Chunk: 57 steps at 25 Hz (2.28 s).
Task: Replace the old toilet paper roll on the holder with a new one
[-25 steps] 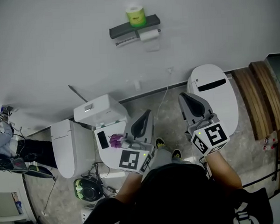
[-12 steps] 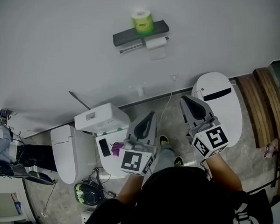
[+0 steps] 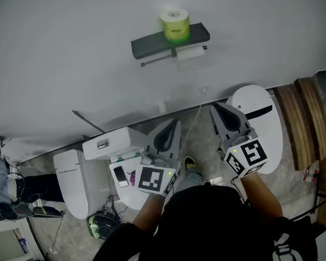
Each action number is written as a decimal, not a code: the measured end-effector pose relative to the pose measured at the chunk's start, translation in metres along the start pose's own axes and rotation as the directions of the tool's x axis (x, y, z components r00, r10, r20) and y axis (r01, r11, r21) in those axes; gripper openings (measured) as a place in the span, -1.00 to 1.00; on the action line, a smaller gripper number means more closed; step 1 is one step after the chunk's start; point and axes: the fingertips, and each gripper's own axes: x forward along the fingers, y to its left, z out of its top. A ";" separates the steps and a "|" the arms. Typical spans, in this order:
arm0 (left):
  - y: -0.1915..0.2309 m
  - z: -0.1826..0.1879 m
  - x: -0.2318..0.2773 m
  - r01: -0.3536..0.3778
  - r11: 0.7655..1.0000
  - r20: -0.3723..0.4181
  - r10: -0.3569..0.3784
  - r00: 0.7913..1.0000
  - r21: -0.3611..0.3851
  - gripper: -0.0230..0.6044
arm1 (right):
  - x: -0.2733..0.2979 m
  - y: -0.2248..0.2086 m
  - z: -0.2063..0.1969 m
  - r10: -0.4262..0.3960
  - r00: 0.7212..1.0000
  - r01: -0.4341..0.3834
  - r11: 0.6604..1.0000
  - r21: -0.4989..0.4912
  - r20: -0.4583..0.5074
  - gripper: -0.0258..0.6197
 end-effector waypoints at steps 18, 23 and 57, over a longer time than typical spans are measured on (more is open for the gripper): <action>0.066 -0.005 0.055 0.029 0.999 -0.006 -0.030 1.000 -0.035 -0.85 | 0.071 -0.036 0.004 -0.075 0.997 0.073 0.994 -0.084 -0.023 -0.86; 0.077 -0.008 0.080 0.007 0.999 -0.011 -0.007 1.000 -0.035 -0.85 | 0.092 -0.058 0.002 -0.060 0.998 0.056 0.991 -0.123 -0.034 -0.86; 0.107 -0.019 0.192 -0.117 0.993 -0.024 0.118 0.993 0.035 -0.85 | 0.177 -0.109 -0.049 0.210 0.893 -0.439 0.610 -0.660 -0.399 -0.76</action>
